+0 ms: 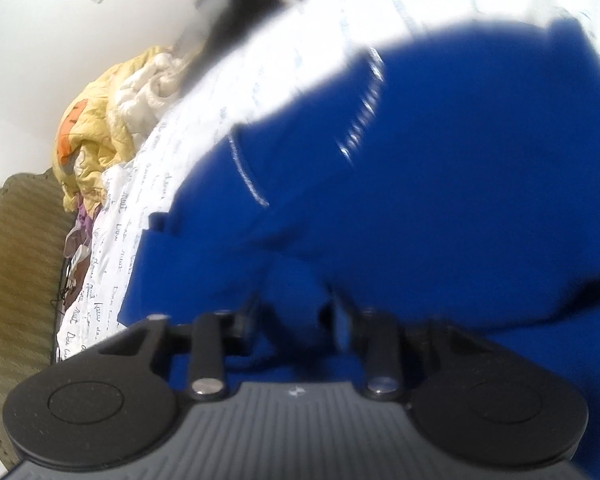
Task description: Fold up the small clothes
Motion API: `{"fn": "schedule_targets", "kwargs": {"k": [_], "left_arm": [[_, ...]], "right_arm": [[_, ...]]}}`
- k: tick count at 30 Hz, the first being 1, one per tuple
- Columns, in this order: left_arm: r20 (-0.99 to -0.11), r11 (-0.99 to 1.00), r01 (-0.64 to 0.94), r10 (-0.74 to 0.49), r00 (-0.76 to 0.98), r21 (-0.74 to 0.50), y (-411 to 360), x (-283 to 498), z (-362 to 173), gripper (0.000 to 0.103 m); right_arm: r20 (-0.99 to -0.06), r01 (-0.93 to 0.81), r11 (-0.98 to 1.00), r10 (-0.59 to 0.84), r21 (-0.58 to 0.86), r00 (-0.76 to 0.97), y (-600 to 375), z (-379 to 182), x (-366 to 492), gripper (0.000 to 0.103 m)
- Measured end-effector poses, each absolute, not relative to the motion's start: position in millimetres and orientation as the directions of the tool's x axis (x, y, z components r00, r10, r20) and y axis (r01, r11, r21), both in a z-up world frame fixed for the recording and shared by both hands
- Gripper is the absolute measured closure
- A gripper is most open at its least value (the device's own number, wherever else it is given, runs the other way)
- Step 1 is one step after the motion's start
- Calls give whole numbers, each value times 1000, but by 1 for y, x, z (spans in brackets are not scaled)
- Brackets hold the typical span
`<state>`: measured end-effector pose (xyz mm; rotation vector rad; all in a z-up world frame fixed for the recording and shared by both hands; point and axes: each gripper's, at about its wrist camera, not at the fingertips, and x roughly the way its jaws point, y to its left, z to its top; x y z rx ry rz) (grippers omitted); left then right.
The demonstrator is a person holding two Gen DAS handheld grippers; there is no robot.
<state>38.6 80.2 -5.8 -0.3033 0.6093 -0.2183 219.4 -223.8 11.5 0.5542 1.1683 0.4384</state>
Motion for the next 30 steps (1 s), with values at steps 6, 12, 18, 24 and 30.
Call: {"fn": "schedule_targets", "kwargs": {"k": [6, 12, 18, 24, 30], "left_arm": [[-524, 931, 112, -293, 800, -348, 81, 39, -7, 0], [-518, 924, 112, -302, 800, -366, 83, 40, -7, 0], [-476, 943, 71, -228, 850, -325, 109, 62, 30, 0], [-616, 893, -116, -201, 762, -434, 162, 184, 33, 17], [-721, 952, -44, -200, 663, -304, 132, 240, 16, 90]], "right_arm": [[-662, -215, 849, 514, 483, 545, -253, 100, 219, 94], [-816, -147, 972, 234, 183, 529, -300, 68, 223, 90], [-701, 38, 914, 283, 404, 654, -352, 57, 206, 33], [-749, 102, 929, 219, 357, 625, -358, 38, 237, 9], [-786, 35, 969, 176, 243, 592, -317, 11, 260, 93]]}}
